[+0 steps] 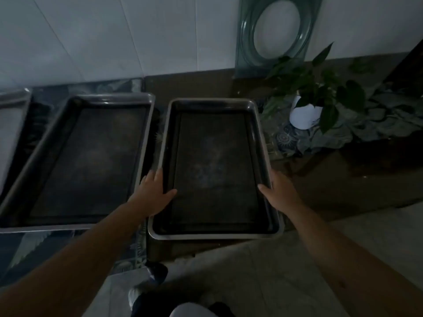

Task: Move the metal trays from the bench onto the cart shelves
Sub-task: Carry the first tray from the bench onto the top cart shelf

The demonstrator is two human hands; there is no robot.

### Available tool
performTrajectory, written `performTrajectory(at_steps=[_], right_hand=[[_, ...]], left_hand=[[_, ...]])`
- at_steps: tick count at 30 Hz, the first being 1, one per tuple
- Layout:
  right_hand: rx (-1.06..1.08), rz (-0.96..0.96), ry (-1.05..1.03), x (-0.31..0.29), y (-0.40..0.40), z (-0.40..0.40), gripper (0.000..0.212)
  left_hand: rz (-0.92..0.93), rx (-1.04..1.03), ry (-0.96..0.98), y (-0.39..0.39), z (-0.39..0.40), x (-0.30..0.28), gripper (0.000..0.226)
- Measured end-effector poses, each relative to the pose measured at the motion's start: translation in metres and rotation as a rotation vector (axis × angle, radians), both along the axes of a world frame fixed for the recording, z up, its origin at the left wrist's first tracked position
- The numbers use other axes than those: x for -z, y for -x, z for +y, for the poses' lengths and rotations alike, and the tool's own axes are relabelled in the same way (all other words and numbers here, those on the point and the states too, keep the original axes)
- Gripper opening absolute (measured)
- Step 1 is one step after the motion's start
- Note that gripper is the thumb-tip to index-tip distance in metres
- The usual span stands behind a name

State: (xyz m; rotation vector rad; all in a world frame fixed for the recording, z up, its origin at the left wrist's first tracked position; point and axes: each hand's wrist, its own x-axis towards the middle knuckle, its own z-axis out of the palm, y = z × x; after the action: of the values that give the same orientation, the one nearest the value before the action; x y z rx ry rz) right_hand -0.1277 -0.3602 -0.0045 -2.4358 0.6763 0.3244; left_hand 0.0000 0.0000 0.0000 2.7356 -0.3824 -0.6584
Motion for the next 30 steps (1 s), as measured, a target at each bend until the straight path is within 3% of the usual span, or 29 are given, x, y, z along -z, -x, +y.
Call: performTrajectory(at_steps=[4,8,12,15,20,30], right_hand=[[0.162,-0.006,-0.182,0.024,0.008,0.002,0.058],[0.313,-0.062,-0.168,0.039,0.005,0.005,0.054],[0.461,-0.026,-0.248,0.048,0.003,0.001,0.038],[0.537,-0.044,-0.322,0.052,-0.002,-0.008,0.037],[0.683,-0.147,-0.464,0.055,0.0,-0.013,0.032],[0.626,-0.207,-0.47,0.005,0.036,0.014,0.022]], left_hand=[[0.06,-0.073,-0.003,0.006,0.004,0.021,0.099],[0.093,-0.239,0.202,0.004,0.003,0.039,0.093],[0.119,-0.511,0.336,-0.013,-0.005,0.046,0.072],[0.103,-0.489,0.284,-0.022,-0.008,0.05,0.049],[0.125,-0.545,0.35,-0.03,-0.004,0.052,0.038],[0.033,-0.747,0.681,0.009,0.025,0.014,0.027]])
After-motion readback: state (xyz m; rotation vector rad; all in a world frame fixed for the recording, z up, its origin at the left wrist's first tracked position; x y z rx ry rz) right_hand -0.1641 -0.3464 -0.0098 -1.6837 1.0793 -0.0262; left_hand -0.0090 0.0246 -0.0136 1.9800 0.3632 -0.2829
